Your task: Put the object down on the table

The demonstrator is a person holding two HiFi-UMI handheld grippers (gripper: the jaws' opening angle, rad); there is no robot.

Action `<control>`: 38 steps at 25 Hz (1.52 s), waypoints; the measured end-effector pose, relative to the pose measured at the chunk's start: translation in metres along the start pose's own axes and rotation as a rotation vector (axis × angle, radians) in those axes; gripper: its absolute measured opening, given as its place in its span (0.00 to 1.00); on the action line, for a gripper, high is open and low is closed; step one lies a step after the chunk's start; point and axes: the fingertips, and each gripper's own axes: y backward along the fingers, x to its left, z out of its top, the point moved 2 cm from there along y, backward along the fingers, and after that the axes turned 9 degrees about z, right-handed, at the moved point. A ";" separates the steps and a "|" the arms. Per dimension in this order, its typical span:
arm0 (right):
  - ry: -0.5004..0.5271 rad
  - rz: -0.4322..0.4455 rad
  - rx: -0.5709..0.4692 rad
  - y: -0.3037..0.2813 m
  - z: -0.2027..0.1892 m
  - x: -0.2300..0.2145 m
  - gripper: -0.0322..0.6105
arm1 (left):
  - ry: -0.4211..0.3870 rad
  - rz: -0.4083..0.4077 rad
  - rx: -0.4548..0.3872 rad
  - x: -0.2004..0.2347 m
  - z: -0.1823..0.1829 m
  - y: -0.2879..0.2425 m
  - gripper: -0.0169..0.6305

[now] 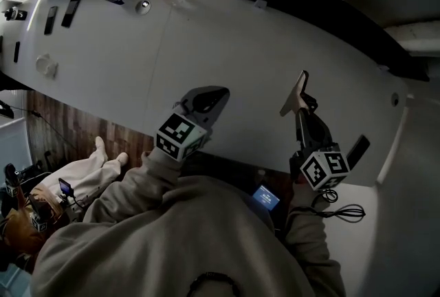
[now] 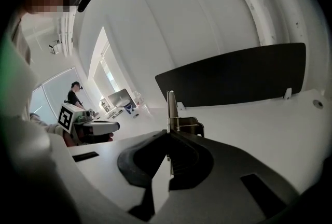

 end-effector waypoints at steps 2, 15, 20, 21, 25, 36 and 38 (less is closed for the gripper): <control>-0.013 0.001 0.012 -0.002 -0.008 -0.003 0.08 | 0.004 -0.003 0.008 0.000 -0.008 -0.004 0.03; -0.094 0.016 0.094 -0.028 -0.063 -0.014 0.08 | 0.076 0.015 0.140 0.009 -0.071 -0.023 0.03; -0.136 0.014 0.125 -0.046 -0.088 -0.031 0.08 | 0.076 0.013 0.166 0.022 -0.091 -0.042 0.03; -0.148 0.015 0.131 -0.049 -0.094 -0.032 0.08 | 0.073 0.016 0.173 0.025 -0.095 -0.043 0.03; -0.188 0.010 0.146 -0.050 -0.110 -0.028 0.08 | 0.092 0.015 0.203 0.032 -0.110 -0.040 0.03; -0.289 0.032 0.160 -0.045 -0.134 -0.019 0.08 | 0.109 -0.025 0.234 0.020 -0.117 -0.032 0.03; -0.304 0.043 0.158 -0.044 -0.137 -0.019 0.08 | 0.116 -0.023 0.244 0.017 -0.122 -0.030 0.03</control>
